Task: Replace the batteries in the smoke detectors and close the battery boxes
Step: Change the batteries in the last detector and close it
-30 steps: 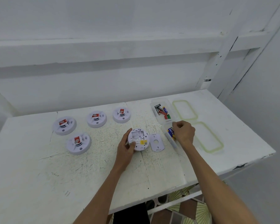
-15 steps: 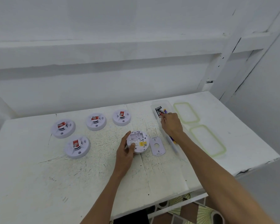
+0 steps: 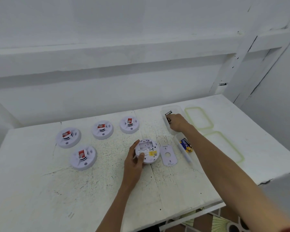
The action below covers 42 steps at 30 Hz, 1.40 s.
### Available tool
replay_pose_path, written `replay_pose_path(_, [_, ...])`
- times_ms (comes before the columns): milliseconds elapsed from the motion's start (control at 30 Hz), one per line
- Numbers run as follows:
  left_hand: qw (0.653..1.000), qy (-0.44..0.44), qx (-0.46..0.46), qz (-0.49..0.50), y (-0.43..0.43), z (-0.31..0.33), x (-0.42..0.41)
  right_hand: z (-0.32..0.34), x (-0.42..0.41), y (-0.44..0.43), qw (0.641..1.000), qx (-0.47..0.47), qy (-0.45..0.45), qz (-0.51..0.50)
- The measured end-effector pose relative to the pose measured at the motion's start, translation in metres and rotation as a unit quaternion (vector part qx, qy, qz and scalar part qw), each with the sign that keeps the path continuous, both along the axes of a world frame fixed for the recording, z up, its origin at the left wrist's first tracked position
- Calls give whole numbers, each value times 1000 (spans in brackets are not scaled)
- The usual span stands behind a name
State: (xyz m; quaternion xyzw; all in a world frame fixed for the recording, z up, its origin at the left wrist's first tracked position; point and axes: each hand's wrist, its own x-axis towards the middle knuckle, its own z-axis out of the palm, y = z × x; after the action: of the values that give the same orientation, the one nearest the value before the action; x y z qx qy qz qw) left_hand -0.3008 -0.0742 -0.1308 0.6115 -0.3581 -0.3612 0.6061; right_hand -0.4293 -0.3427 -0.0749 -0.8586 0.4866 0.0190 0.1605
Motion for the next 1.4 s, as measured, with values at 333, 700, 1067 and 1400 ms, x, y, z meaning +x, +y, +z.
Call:
replay_pose_path(333, [1000, -1, -6, 1, 1, 1, 1, -4, 3, -7, 1000, -28, 1, -11])
replay_pose_path(700, [1000, -6, -8, -1, 1, 0, 1, 0, 0, -2, 998, -38, -41, -35])
replay_pose_path(1067, [1000, -8, -4, 3, 0, -3, 1, 14, -2, 12, 958, -5, -237, -165])
replay_pose_path(1400, [1000, -5, -3, 3, 0, -1, 1, 36, 3, 79, 946, -50, -272, -167])
